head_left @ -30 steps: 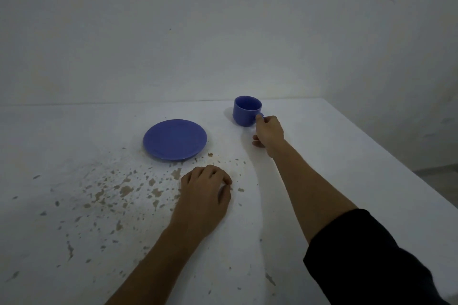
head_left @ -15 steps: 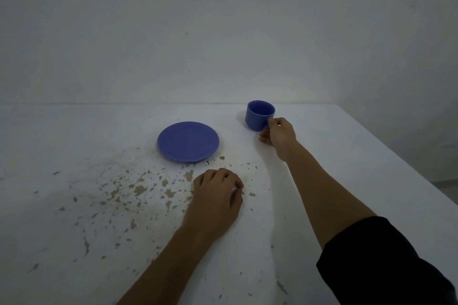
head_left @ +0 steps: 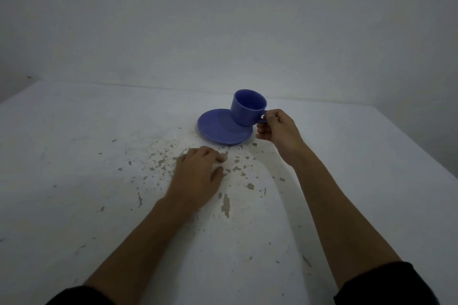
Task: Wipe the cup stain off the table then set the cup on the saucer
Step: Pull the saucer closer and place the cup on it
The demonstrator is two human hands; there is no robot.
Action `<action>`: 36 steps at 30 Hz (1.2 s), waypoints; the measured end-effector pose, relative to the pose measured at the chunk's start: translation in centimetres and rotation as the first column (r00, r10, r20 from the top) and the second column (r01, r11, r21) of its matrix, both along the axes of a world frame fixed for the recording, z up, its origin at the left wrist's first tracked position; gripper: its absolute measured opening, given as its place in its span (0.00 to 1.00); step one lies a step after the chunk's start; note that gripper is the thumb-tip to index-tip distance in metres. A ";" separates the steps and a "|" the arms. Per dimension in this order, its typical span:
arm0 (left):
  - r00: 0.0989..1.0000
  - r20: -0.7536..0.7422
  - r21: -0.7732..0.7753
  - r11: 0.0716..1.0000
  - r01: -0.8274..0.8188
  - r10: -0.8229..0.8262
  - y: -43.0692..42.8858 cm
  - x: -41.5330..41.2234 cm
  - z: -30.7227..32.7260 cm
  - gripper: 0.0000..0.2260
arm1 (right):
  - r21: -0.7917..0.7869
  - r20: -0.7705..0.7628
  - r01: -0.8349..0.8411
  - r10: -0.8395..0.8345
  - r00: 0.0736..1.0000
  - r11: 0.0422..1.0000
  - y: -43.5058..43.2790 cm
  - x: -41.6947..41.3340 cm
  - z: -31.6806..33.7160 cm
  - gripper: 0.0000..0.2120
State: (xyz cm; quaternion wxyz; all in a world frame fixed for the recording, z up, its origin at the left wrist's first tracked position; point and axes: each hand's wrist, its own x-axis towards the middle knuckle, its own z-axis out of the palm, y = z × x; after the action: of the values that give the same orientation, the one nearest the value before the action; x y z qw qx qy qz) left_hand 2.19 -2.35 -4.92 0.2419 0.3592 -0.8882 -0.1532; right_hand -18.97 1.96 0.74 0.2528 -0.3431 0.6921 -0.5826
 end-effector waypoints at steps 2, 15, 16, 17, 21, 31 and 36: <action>0.995 0.023 0.034 0.995 -0.094 0.093 -0.7 1.2 -0.2 0.14 | 0.018 0.008 -0.051 0.051 0.999 0.999 -0.7 1.1 -0.1 0.12; 0.992 -0.025 0.010 0.993 -0.121 0.121 -0.7 1.4 -0.5 0.12 | 0.189 -0.085 -0.071 0.089 0.992 0.979 -3.2 1.6 -1.2 0.12; 0.992 -0.024 0.006 0.992 -0.126 0.126 -0.7 1.4 -0.5 0.12 | 0.193 -0.082 -0.071 0.088 0.993 0.979 -3.2 1.6 -1.3 0.12; 0.991 -0.024 0.003 0.992 -0.129 0.129 -0.7 1.4 -0.6 0.12 | 0.197 -0.080 -0.070 0.088 0.993 0.978 -3.2 1.6 -1.3 0.12; 0.991 -0.018 0.007 0.991 -0.132 0.132 -0.7 1.3 -0.6 0.11 | 0.221 -0.115 -0.071 0.098 0.988 0.973 -3.7 1.5 -1.1 0.12; 0.991 -0.013 0.025 0.990 -0.135 0.136 -0.7 1.3 -0.4 0.11 | 0.264 -0.193 -0.130 0.184 0.964 0.956 -3.5 0.8 -0.1 0.10; 0.990 -0.020 0.026 0.990 -0.137 0.137 -0.7 1.3 -0.4 0.11 | 0.269 -0.191 -0.158 0.214 0.958 0.950 -3.5 0.5 -0.2 0.11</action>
State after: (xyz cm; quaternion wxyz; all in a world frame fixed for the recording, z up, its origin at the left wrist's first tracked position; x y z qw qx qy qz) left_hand 3.49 -3.00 -5.30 0.2570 0.4205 -0.8570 -0.1508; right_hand -18.48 -1.49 0.50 0.2710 -0.4341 0.7480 -0.4226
